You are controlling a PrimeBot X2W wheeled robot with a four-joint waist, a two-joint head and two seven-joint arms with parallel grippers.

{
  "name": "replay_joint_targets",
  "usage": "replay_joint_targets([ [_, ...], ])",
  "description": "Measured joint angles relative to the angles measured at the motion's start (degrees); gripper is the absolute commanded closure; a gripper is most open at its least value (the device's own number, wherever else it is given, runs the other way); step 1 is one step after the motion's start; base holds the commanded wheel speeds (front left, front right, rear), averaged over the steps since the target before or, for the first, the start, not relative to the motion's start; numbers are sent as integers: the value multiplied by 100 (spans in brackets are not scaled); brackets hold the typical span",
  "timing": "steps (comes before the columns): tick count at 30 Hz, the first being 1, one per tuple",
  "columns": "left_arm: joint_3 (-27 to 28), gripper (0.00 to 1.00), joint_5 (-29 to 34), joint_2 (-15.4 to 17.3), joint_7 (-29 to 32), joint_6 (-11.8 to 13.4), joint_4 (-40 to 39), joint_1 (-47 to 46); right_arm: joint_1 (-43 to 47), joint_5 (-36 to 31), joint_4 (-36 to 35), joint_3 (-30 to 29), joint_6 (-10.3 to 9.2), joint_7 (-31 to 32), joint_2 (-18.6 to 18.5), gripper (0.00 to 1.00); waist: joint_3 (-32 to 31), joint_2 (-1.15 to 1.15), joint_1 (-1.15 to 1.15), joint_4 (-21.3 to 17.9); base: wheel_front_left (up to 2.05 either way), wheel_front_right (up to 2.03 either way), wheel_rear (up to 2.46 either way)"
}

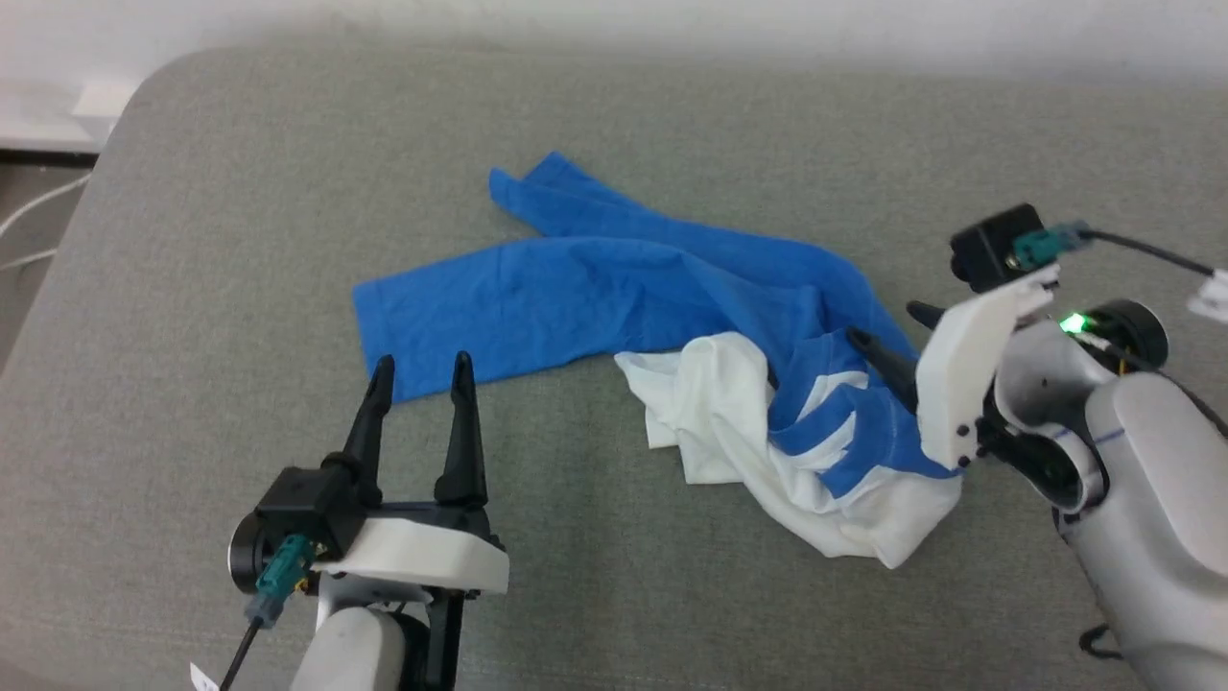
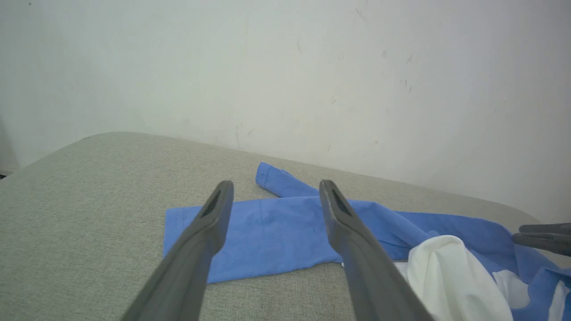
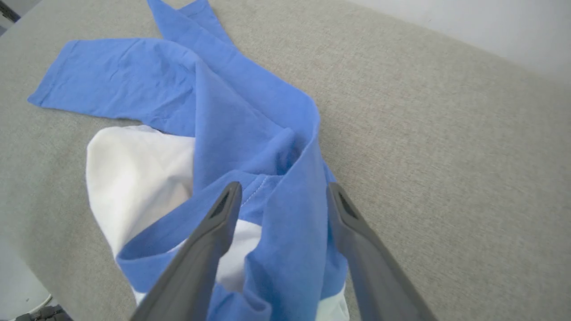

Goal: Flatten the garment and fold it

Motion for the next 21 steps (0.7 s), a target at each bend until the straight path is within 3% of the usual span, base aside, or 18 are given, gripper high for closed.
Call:
replay_joint_targets([
  [5,-127,0,-102,-10,0,46,-2,-120,-537,311,460,487,0,611,-190,0,234,0,0,119,0,0,0],
  [6,-158,0,-125,-11,0,54,2,-141,-608,310,594,527,0,680,-232,16,275,0,0,137,0,0,0],
  [8,-213,0,-158,-11,0,81,3,-180,-699,360,856,522,-1,747,-263,100,340,0,0,168,0,0,0],
  [15,-210,0,-180,-13,0,154,32,-188,-895,342,991,324,0,-118,-313,100,384,0,-1,118,0,0,0],
  [21,-162,0,-177,-14,0,154,86,-181,-760,263,929,-673,0,-926,-361,100,247,0,-1,-108,0,0,0],
])
